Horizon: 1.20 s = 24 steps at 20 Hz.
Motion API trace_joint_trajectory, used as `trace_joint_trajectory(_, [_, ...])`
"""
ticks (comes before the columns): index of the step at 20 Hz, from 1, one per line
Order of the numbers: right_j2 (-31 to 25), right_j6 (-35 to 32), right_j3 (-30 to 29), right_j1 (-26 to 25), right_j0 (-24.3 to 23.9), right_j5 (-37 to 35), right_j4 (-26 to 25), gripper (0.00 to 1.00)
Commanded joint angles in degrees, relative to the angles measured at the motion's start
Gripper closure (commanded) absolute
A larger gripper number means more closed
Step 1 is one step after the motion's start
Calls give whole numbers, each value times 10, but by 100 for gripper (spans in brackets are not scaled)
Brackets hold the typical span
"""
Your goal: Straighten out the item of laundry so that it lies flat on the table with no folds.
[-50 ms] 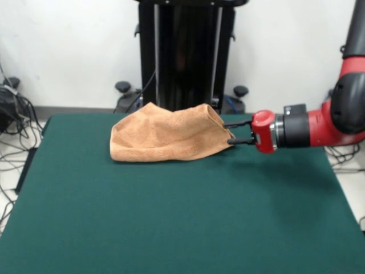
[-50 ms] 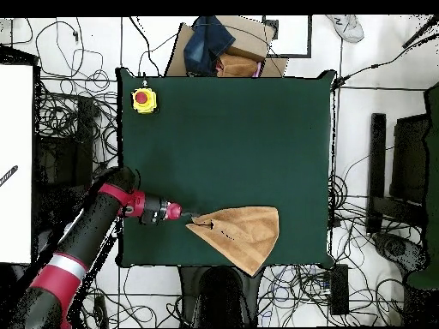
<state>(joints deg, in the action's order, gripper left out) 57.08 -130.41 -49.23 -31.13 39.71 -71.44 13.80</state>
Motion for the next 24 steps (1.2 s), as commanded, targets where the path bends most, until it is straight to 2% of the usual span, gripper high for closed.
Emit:
trace_joint_trajectory(1, [-10,-201,39,-38,-20,43,7,0])
trace_joint_trajectory(9, [-3,-219,43,-48,-17,56,18,0])
trace_joint_trajectory(12, [25,-241,54,-57,-29,51,13,0])
trace_joint_trajectory(15, [0,-202,20,-26,-44,84,6,0])
trace_joint_trajectory(19, [4,-162,-6,10,-50,63,-16,0])
trace_joint_trajectory(24, [20,-184,-51,42,-39,50,-34,0])
